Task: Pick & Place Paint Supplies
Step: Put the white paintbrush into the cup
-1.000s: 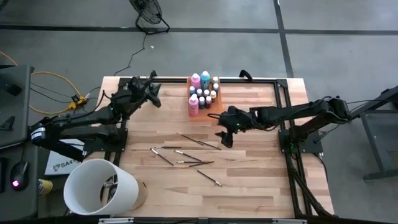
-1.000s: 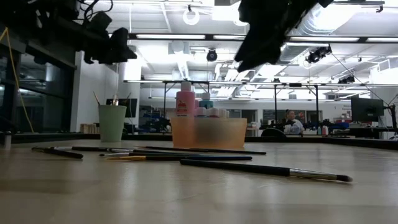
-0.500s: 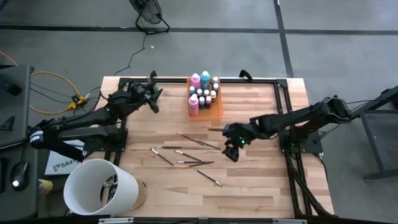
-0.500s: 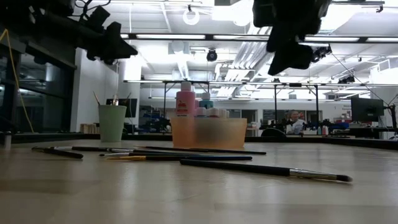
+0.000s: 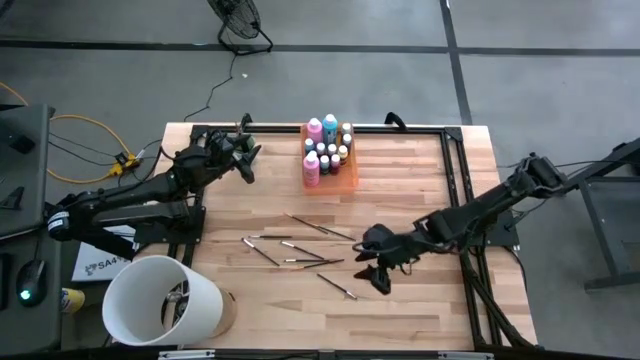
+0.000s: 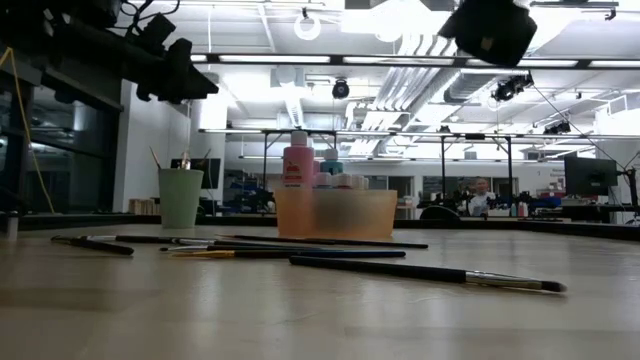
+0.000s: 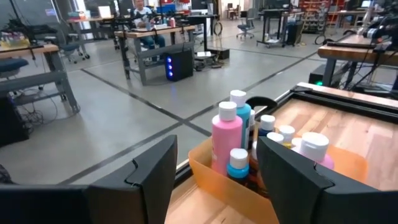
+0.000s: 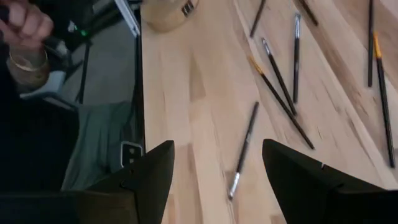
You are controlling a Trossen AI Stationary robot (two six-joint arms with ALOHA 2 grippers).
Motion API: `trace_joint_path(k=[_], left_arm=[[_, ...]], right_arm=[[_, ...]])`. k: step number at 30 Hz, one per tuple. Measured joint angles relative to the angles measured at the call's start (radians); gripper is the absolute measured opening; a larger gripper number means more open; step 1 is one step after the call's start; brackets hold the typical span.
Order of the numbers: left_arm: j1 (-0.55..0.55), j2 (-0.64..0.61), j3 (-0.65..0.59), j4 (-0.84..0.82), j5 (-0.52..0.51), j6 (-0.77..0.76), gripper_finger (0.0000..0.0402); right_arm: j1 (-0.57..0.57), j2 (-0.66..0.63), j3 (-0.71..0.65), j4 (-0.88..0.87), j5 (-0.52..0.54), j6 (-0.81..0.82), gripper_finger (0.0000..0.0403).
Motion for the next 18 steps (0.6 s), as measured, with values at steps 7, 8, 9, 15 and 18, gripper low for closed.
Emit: trace_joint_path(k=[7,8,9,15,18], left_arm=[[0.0,0.0,0.0,0.0,0.057,-0.002,0.0213],[0.0,0.0,0.0,-0.001,0.066,-0.002,0.0213],[0.0,0.0,0.0,-0.001,0.075,-0.003,0.0213],[0.0,0.0,0.0,0.0,0.091,-0.009,0.0213],[0.0,0.0,0.0,0.001,0.091,-0.014,0.0213]], right_arm=[[0.087,0.108,0.06,0.062,0.116,0.012,0.0238],[0.095,0.131,0.076,0.058,0.115,0.012,0.0238],[0.1,0.158,0.095,0.052,0.112,0.012,0.0238],[0.101,0.295,0.254,-0.088,0.055,0.061,0.0238],[0.101,0.35,0.341,-0.213,0.016,0.08,0.0238]])
